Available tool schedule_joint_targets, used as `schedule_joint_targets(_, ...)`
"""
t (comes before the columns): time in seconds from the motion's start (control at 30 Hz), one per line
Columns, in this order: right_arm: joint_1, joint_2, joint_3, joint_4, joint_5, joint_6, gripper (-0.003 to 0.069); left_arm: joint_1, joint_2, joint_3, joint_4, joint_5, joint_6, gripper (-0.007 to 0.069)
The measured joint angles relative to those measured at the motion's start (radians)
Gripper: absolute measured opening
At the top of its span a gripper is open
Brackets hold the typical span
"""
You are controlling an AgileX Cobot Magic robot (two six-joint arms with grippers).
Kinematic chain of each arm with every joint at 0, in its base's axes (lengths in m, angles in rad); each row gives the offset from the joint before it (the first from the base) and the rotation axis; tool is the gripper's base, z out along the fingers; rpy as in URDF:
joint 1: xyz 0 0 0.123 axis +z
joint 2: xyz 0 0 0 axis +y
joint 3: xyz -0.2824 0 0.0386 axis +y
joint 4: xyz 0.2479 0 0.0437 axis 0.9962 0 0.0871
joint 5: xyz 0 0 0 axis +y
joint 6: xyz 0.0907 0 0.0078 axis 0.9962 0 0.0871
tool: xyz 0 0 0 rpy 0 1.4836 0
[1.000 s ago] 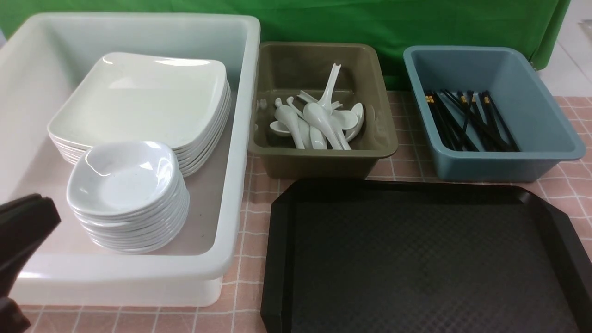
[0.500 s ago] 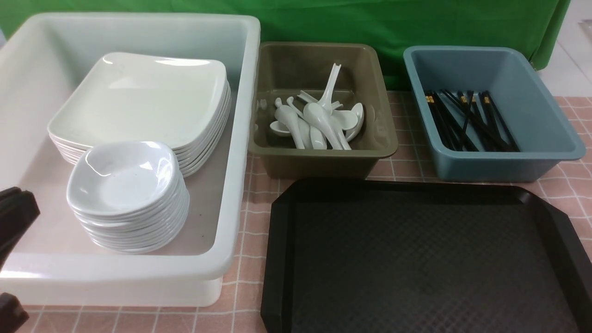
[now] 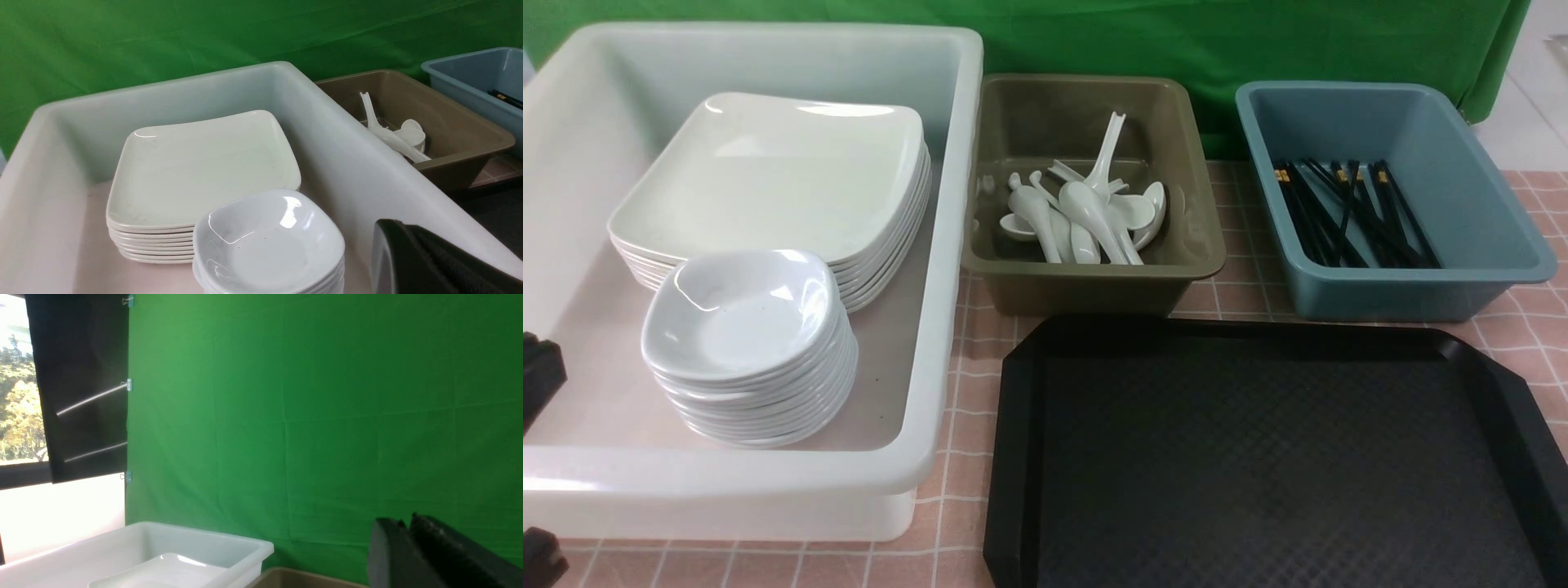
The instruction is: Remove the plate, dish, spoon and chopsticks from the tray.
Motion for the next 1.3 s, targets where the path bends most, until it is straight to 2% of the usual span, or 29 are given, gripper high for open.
schedule_joint_targets(0.1, 0.000, 0.000, 0.000, 0.000, 0.000, 0.000, 0.0131, 0.022, -0.044, 0.043, 0.064, -0.026, -0.082, -0.0002)
schedule_joint_targets(0.13, 0.000, 0.000, 0.000, 0.000, 0.000, 0.000, 0.0134, 0.062, -0.086, 0.097, 0.097, -0.054, -0.133, -0.0002)
schedule_joint_targets(0.27, 0.000, 0.000, 0.000, 0.000, 0.000, 0.000, 0.0142, 0.133, -0.189, 0.239, 0.132, -0.127, -0.168, -0.0001)
schedule_joint_targets(0.43, 0.000, 0.000, 0.000, -0.002, 0.000, 0.000, 0.0155, 0.147, -0.290, 0.402, 0.145, -0.167, -0.176, 0.0000)
schedule_joint_targets(0.63, 0.000, 0.000, 0.000, -0.002, 0.000, 0.000, 0.0169, 0.149, -0.307, 0.416, 0.155, -0.116, -0.176, 0.0000)
schedule_joint_targets(1.3, 0.000, 0.000, 0.000, -0.002, 0.000, -0.001, 0.0216, 0.149, -0.307, 0.416, 0.176, -0.109, -0.176, 0.0004)
